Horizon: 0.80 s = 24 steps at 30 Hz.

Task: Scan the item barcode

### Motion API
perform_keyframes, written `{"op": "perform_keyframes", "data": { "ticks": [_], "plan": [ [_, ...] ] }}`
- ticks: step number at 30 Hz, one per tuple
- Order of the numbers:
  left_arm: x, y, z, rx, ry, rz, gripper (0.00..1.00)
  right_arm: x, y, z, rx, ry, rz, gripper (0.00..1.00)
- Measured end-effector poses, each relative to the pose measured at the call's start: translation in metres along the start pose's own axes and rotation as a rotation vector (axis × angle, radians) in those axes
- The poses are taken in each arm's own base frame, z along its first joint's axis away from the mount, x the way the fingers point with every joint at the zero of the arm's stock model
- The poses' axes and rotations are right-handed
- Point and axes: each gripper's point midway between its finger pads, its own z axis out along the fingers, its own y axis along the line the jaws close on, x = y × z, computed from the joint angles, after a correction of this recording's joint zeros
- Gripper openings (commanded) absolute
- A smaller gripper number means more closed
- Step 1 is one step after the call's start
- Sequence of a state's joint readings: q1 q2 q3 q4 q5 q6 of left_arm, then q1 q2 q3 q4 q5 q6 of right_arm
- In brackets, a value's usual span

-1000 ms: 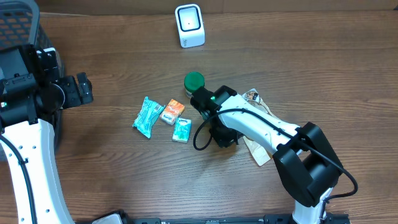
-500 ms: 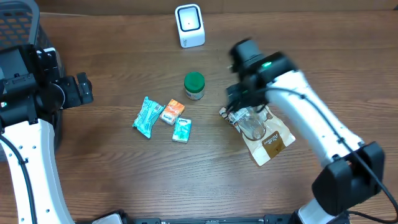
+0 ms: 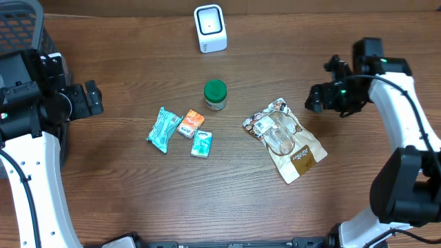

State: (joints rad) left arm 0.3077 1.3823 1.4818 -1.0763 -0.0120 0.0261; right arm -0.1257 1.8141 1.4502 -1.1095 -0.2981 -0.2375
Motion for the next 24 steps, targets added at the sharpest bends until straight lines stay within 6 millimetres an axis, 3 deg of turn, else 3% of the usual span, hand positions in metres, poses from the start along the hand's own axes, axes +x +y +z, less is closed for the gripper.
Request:
{"op": "perform_keyframes", "data": {
  "ticks": [3,8,15,24],
  "plan": [
    [0.0,0.0,0.0,0.0,0.0,0.0,1.0,0.0,-0.008,0.008,-0.05,-0.009,0.008,0.85],
    [0.0,0.0,0.0,0.0,0.0,0.0,1.0,0.006,-0.005,0.032,-0.116,0.045,-0.012,0.86],
    [0.0,0.0,0.0,0.0,0.0,0.0,1.0,0.03,-0.005,0.065,-0.187,0.177,0.005,0.86],
    [0.0,0.0,0.0,0.0,0.0,0.0,1.0,0.05,0.02,0.07,-0.346,0.237,-0.052,0.86]
  ]
}}
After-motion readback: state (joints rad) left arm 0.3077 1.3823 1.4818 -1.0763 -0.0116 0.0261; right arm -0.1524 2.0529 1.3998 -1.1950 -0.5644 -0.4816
